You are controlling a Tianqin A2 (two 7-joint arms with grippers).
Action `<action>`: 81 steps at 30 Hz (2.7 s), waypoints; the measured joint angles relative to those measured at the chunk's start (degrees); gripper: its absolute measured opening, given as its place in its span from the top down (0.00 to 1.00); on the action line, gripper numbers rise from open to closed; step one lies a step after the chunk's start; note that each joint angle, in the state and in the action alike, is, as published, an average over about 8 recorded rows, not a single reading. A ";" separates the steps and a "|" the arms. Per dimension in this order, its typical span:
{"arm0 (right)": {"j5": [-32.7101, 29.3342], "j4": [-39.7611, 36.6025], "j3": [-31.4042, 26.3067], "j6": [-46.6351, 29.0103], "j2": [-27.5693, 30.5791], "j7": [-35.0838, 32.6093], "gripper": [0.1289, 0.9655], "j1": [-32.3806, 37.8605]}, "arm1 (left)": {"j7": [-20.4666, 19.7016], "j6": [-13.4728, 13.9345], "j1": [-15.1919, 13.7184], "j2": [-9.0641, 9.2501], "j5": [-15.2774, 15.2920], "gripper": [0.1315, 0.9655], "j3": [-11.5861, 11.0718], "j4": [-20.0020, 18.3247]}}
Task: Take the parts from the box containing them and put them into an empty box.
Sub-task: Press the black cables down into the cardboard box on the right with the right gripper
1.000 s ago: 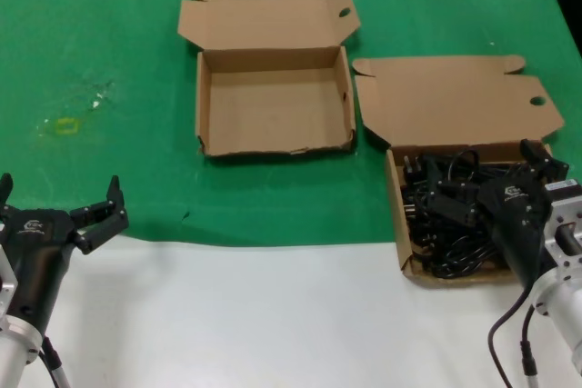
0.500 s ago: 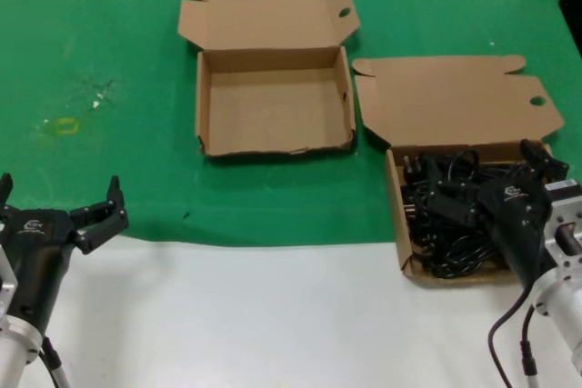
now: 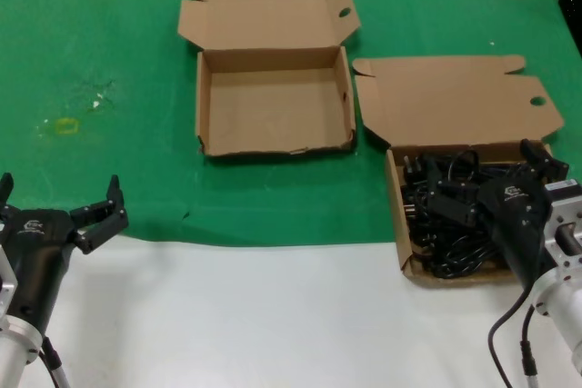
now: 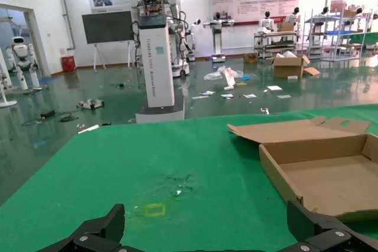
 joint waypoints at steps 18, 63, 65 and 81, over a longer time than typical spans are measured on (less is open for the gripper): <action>2.50 0.66 -5.09 3.63 6.72 -0.07 0.00 2.17 | 0.00 0.00 0.00 0.00 0.00 0.13 0.00 0.00; -13.12 -12.13 -26.07 -49.28 36.05 1.11 0.00 36.09 | 0.00 0.00 0.00 0.00 0.00 0.97 0.00 0.00; -14.30 -14.65 -26.43 -51.26 34.87 -0.86 0.00 38.15 | 0.00 0.00 0.00 0.00 0.01 0.98 0.00 0.00; -22.17 -31.87 -28.92 -57.07 24.75 -13.87 0.00 50.26 | -0.02 0.00 0.00 0.00 0.01 0.99 0.00 0.00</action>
